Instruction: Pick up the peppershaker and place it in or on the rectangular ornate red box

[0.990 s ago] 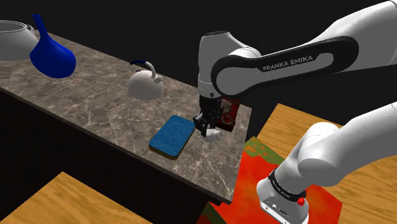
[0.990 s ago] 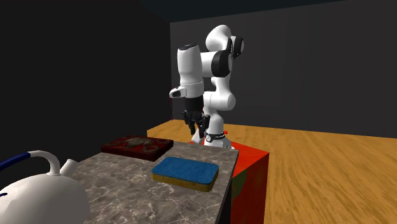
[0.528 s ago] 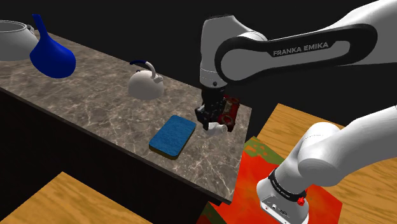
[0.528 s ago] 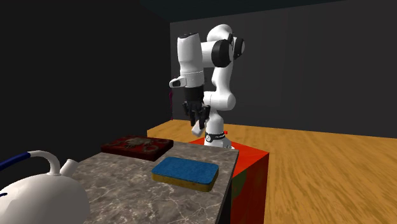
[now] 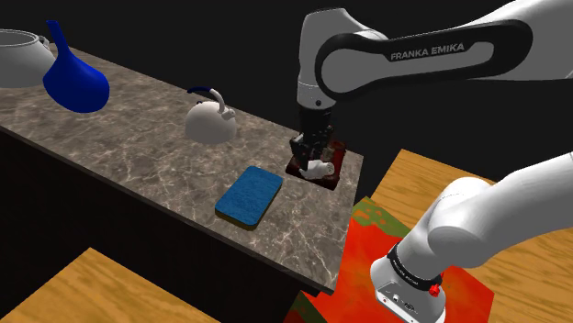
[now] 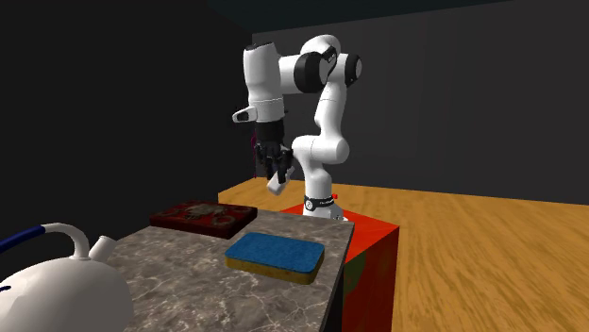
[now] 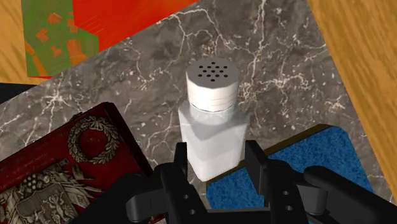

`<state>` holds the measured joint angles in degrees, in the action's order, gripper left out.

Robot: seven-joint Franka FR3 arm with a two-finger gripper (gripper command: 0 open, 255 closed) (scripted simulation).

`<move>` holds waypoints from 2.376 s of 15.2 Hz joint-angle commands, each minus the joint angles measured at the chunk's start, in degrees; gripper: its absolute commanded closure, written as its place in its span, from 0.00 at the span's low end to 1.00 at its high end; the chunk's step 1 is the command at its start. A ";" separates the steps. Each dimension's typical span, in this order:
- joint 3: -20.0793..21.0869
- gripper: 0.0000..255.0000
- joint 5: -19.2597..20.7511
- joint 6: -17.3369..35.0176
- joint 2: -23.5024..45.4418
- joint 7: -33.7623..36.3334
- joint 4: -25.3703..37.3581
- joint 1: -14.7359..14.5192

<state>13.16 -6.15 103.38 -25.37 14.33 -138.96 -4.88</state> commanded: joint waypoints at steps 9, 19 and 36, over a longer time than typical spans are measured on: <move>-8.79 1.00 7.17 1.22 8.26 -12.08 6.86 7.02; -15.33 1.00 10.81 1.93 19.81 -22.23 18.26 12.23; -15.44 1.00 11.01 11.84 23.57 -21.62 12.09 12.32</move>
<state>-2.28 4.87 115.21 -2.00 -7.29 -126.66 7.45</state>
